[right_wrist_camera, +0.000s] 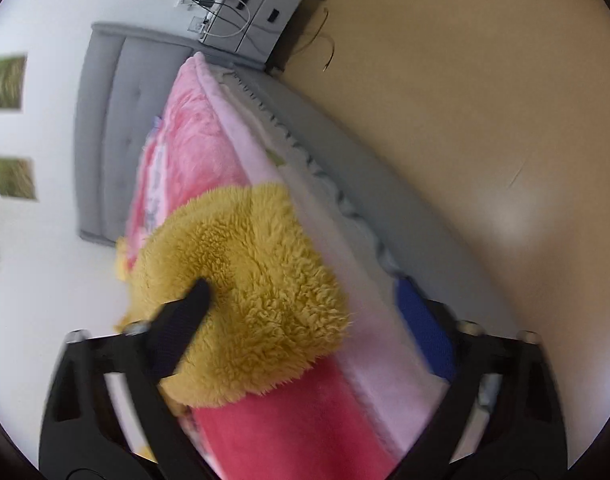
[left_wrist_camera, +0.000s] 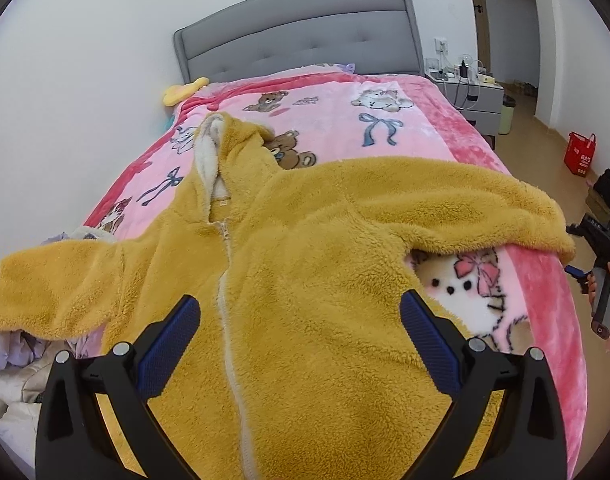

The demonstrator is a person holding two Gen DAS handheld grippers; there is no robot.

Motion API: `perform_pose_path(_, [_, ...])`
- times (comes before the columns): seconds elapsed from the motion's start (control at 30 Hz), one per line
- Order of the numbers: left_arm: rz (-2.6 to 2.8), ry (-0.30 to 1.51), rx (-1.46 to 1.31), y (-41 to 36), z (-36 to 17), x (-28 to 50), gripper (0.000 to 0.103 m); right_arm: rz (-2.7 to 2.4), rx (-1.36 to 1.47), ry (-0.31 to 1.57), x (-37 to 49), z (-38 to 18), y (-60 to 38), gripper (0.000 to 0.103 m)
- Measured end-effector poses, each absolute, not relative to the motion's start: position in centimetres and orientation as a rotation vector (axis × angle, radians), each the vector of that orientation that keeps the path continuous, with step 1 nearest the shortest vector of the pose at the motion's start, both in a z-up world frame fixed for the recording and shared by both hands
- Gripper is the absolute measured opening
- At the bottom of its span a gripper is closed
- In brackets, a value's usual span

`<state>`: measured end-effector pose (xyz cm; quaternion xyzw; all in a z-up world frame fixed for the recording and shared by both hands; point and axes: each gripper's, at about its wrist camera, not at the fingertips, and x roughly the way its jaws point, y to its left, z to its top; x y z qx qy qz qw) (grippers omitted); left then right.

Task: Fold large clothes
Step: 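Reach the right tool to the nearest sleeve cuff and close on it, then lift the sleeve with the right tool and lay it across the jacket body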

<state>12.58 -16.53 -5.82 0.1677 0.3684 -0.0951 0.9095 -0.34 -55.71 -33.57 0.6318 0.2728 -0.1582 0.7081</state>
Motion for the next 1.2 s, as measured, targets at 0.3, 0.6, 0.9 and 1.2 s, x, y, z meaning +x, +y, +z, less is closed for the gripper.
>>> perform_pose_path(0.3, [-0.189,0.770,0.324,-15.4,-6.4,12.9,0.098,-0.355,1.173,0.450,1.0,-27.0,-53.7,0.020])
perform_pose_path(0.6, [-0.167,0.759,0.216,-11.1,-6.9,14.1,0.098,0.091,0.742,0.283,9.3,-4.9,-41.7,0.018])
perform_pose_path(0.9, [-0.033,0.735,0.159,-1.0,-6.1,13.0,0.098,0.618,0.435,0.398,22.4,6.1,-18.2,0.018])
perform_pose_path(1.2, [0.155,0.806,0.138,8.9,-8.4,12.9,0.098,0.747,0.255,0.702,33.1,-3.2,3.8,0.019])
